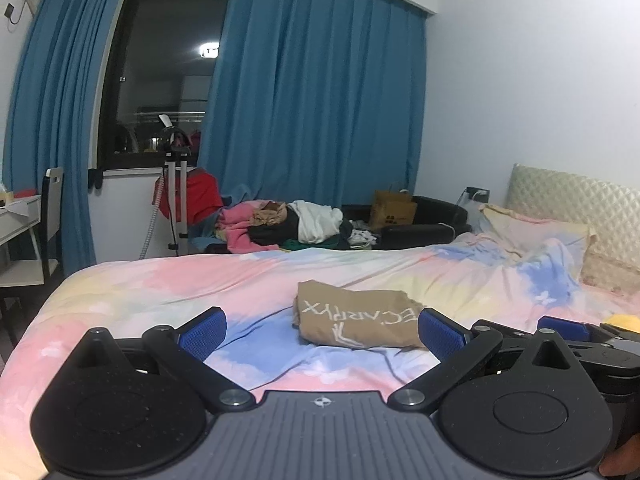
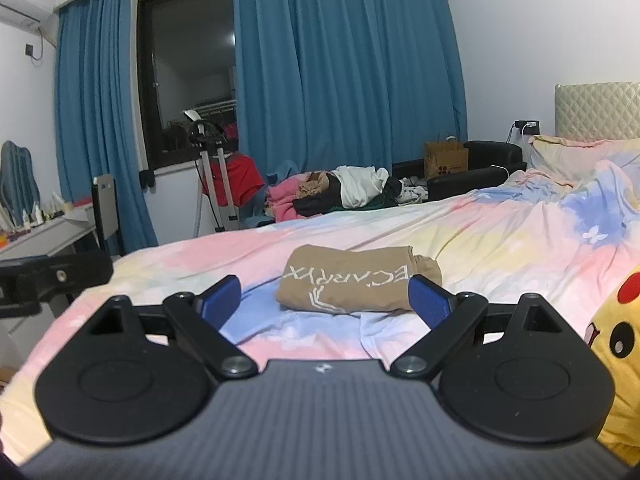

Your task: Fold clothes

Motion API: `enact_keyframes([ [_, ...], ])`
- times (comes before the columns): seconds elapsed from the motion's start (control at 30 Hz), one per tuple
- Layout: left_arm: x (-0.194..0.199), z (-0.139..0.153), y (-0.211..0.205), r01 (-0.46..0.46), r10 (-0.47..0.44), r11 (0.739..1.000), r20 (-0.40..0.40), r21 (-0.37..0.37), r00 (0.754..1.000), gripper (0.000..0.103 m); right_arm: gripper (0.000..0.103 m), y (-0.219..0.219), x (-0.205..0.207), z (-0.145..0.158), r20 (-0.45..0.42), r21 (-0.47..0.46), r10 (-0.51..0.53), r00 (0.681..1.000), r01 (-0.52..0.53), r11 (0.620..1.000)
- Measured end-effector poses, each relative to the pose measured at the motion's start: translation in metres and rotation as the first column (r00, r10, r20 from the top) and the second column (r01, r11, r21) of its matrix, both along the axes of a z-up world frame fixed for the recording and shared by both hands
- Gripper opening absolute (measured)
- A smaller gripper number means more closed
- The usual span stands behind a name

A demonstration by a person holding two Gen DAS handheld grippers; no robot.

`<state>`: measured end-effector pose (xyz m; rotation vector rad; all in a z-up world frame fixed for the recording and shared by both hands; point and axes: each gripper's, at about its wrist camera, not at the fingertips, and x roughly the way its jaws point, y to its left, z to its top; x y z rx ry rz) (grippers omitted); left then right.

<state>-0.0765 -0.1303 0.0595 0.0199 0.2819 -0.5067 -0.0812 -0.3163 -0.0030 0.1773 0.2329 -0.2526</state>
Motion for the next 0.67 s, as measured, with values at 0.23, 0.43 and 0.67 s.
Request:
enact_keyframes([
  [0.23, 0.012, -0.024, 0.003, -0.022, 0.022, 0.999, -0.025, 0.023, 0.999, 0.103, 0.092, 0.010, 0.010, -0.025, -0.033, -0.035, -0.051, 0.998, 0.050, 0.998],
  [0.43, 0.018, -0.036, 0.002, -0.030, 0.032, 0.998, -0.047, 0.050, 0.998, 0.103, 0.092, 0.012, 0.008, -0.030, -0.025, -0.060, -0.061, 0.998, 0.059, 0.996],
  [0.67, 0.021, -0.041, 0.000, -0.022, 0.026, 0.998, -0.060, 0.058, 0.998, 0.103, 0.092, 0.012, 0.011, -0.033, -0.056, -0.055, -0.058, 0.997, 0.055, 0.997],
])
